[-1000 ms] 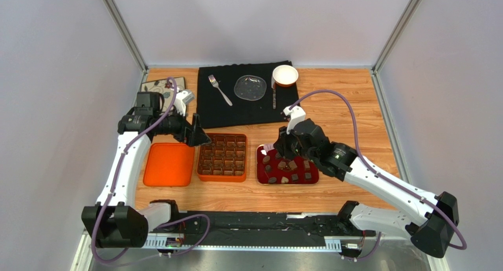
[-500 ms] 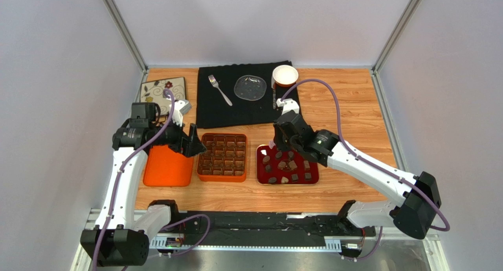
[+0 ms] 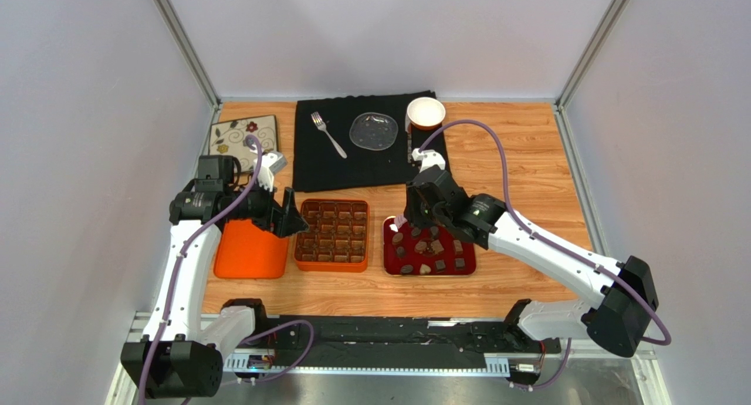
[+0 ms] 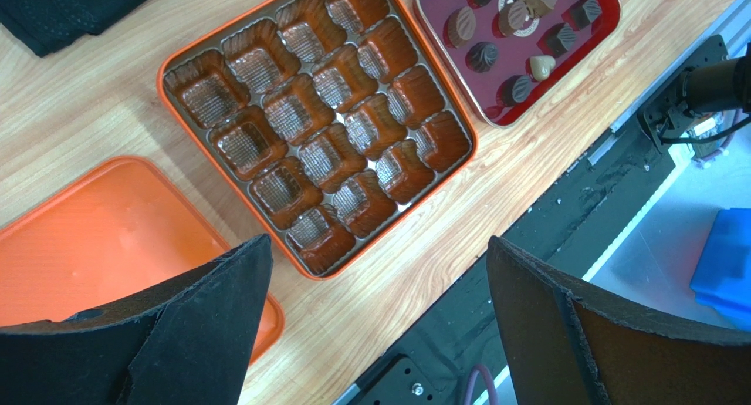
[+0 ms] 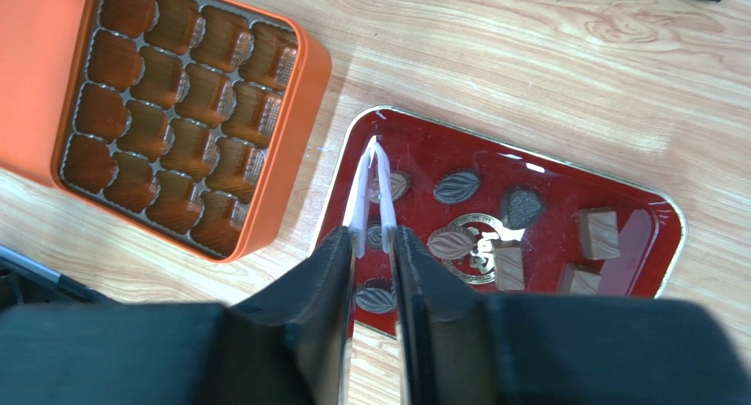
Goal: Pack the chocolate
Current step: Adjust the clamp.
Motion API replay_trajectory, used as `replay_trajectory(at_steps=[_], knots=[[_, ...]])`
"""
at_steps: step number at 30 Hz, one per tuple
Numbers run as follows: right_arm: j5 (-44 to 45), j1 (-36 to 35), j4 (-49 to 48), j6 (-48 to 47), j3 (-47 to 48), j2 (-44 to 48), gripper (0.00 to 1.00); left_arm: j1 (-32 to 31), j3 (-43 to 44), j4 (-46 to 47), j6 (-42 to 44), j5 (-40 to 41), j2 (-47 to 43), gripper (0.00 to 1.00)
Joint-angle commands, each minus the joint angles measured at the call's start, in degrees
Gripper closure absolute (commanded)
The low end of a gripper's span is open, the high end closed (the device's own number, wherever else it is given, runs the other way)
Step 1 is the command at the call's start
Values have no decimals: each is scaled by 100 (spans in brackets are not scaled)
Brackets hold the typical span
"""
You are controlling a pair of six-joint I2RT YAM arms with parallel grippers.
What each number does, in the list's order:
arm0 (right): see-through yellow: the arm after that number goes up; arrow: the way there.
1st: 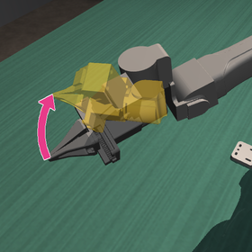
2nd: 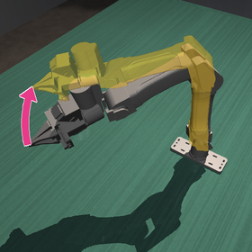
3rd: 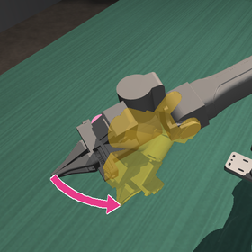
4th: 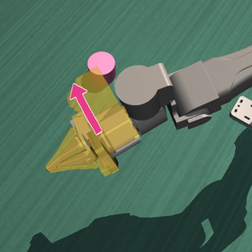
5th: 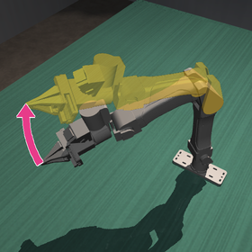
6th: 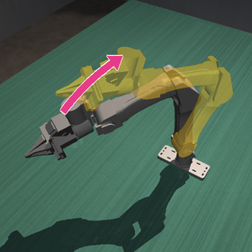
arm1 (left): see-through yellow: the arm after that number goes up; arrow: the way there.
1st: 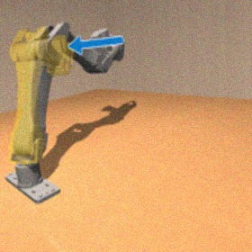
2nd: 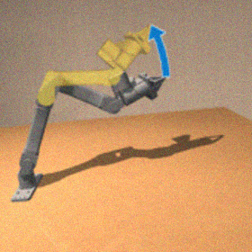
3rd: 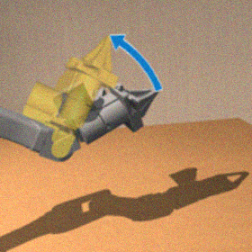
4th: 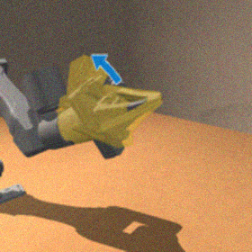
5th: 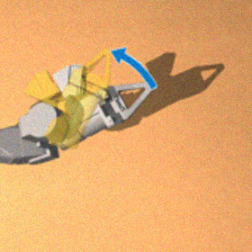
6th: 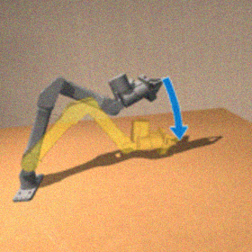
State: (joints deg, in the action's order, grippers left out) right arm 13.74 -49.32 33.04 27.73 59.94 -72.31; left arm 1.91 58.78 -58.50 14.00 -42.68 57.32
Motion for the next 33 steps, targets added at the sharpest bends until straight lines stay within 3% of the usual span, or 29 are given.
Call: replay_trajectory(at_steps=[1,13,18,20,33], knots=[[-108,-51,-315,75,0,-37,71,20,-25,23,85,-118,-81,1],[50,-113,-201,119,-79,7,71,20,45,-4,103,-171,-81,1],[-2,-192,-157,58,-106,-46,50,20,45,-47,138,-180,-81,1],[-11,-209,-157,66,-114,-81,48,20,45,-56,156,-188,-98,1],[6,-227,-149,49,-211,-125,56,20,-16,-56,217,-144,-160,1]])
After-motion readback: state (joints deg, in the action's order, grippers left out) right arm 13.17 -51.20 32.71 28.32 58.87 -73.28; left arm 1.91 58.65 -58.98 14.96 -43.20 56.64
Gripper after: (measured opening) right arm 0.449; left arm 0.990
